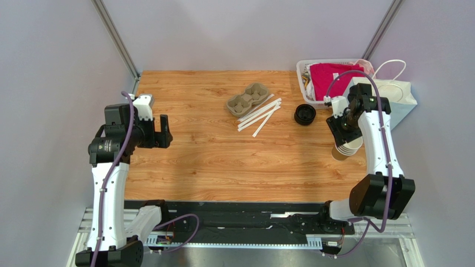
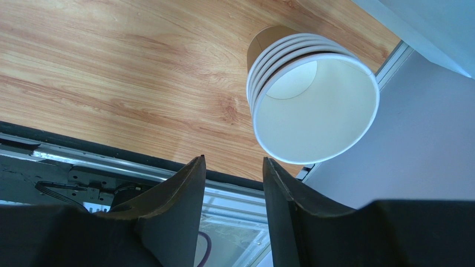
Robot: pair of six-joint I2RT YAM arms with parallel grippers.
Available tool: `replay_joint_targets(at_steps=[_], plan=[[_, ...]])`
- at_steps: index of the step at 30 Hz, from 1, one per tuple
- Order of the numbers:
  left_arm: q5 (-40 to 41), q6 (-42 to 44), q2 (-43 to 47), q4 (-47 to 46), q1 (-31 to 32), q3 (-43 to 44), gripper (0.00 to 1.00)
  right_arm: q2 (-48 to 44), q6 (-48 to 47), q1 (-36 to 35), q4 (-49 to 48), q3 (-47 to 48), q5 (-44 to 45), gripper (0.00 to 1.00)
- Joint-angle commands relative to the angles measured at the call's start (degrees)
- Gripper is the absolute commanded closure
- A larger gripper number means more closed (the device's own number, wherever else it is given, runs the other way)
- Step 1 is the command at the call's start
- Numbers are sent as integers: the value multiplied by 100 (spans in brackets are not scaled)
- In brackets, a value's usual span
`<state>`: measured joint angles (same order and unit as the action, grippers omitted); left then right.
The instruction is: Pack the takeout coffee
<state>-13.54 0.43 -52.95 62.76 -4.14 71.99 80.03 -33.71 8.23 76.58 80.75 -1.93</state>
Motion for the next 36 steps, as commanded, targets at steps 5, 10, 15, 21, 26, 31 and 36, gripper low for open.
replay_joint_targets(at_steps=[5,10,15,21,26,31,36], plan=[[-61,-271,109,-291,10,-132,1,311,-197,21,-301,196,184,55],[-245,-271,109,-282,1,-132,1,496,-206,21,-389,187,176,57],[-456,-358,109,-291,10,-176,1,698,-258,21,-494,222,367,63],[-658,-508,127,-361,1,-255,1,856,-320,38,-617,196,448,64],[-974,-579,180,-458,1,-360,1,936,-337,82,-626,196,387,84],[-1247,-631,162,-563,10,-440,1,822,-338,82,-522,107,273,100],[-2037,-956,136,-1046,45,-615,4,435,-258,74,-196,239,-158,100]])
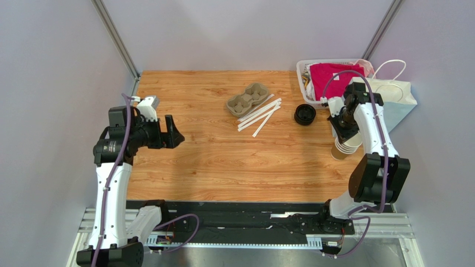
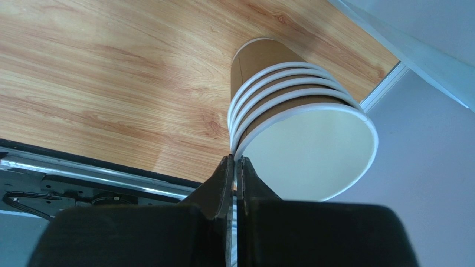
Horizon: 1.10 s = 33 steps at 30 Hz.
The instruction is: Pack the takeout coffee
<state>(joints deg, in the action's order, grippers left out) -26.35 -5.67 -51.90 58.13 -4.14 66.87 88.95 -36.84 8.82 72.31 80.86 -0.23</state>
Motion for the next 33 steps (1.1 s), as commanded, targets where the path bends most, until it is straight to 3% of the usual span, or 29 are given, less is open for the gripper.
replay_joint_targets(at_steps=[1,5,12,16,19,23,25,33], plan=[[-923,-425,-39,-836,80,-156,5,-579,37,15,265,220,-381,100],[-1170,-1267,-390,-1768,684,-288,7,-834,19,15,362,71,-653,100],[-1241,-2814,-1813,-4176,3116,-219,8,-1125,185,-90,293,-342,-812,100],[-1057,-3404,-3339,-5046,4303,762,15,-1502,352,-293,81,-676,-663,100],[-986,-4131,-4359,-5555,4850,1361,24,-1740,510,-381,-33,-878,-540,100],[-1056,-5258,-5662,-6251,5238,2065,40,-1890,695,-390,-121,-1072,-478,100],[-1074,-5705,-6304,-6646,5353,2425,44,-1925,748,-398,-121,-1160,-478,100],[-609,-6297,-7447,-7122,5854,3288,47,-1881,915,-399,-165,-1169,-469,100]])
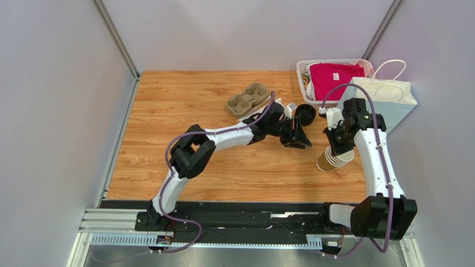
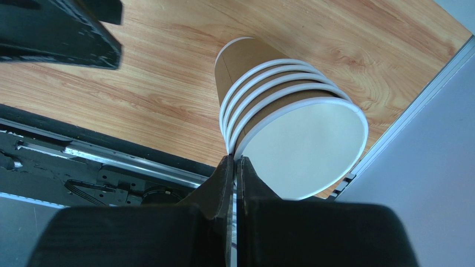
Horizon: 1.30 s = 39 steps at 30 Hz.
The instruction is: Pack the takeout coffee
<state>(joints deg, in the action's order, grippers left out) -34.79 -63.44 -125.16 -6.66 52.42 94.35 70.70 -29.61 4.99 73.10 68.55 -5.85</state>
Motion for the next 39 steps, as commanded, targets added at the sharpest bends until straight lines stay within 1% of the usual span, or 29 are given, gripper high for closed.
replay_joint_targets(at_steps=[1,3,8,15,19,28,39], plan=[[261,-572,-183,-653,224,593,46,-39,209,-16,-244,62,127,100],[288,-721,-367,-670,294,716,46,-3,227,-16,-217,44,128,100],[367,-687,-526,-583,435,945,46,-47,262,-16,-209,-35,92,100],[507,-573,-755,-205,620,1332,45,-74,341,-16,-173,-18,-4,100],[613,-485,-869,24,681,1411,45,-109,376,-16,-165,-26,-13,100],[552,-494,-1036,-117,690,1569,45,-91,412,-16,-94,9,-39,100],[385,-766,-1036,-767,646,1508,43,-100,350,-16,-59,9,-4,100]])
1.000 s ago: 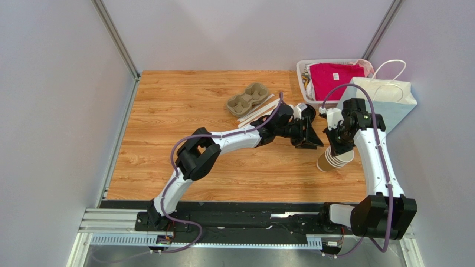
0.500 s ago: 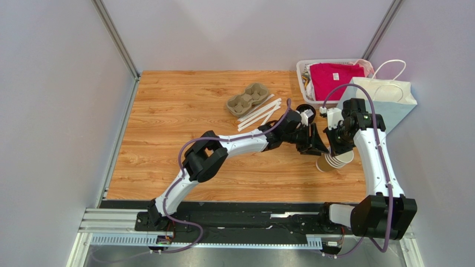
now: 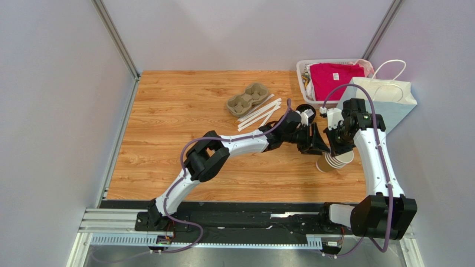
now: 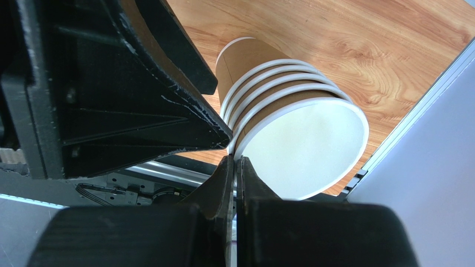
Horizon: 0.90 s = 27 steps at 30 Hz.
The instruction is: Pack the takeout coffee
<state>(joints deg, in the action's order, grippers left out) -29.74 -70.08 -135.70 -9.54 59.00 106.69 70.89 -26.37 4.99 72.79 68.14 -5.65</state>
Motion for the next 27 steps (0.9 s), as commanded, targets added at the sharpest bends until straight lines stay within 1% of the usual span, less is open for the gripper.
replay_joint_targets(at_steps=[1,7,12,18,22,24,25,27], plan=[[-146,-102,8,-505,-3,273,42,-128,9,-16,-28,59,-6,100],[-111,73,-114,-216,6,518,42,-128,-17,-16,7,156,-68,100],[-24,100,-255,-22,59,554,43,-146,-8,-16,7,182,-103,100],[38,74,-457,31,155,739,44,-163,0,-16,24,209,-103,100],[56,39,-545,101,155,686,45,-199,35,-16,15,226,-94,100],[21,-110,-580,-38,155,572,46,-216,35,-16,24,253,-42,100],[-32,-337,-581,-274,129,424,46,-234,35,-16,7,253,-15,100],[-67,-418,-537,-486,103,291,46,-277,27,-16,-46,147,72,100]])
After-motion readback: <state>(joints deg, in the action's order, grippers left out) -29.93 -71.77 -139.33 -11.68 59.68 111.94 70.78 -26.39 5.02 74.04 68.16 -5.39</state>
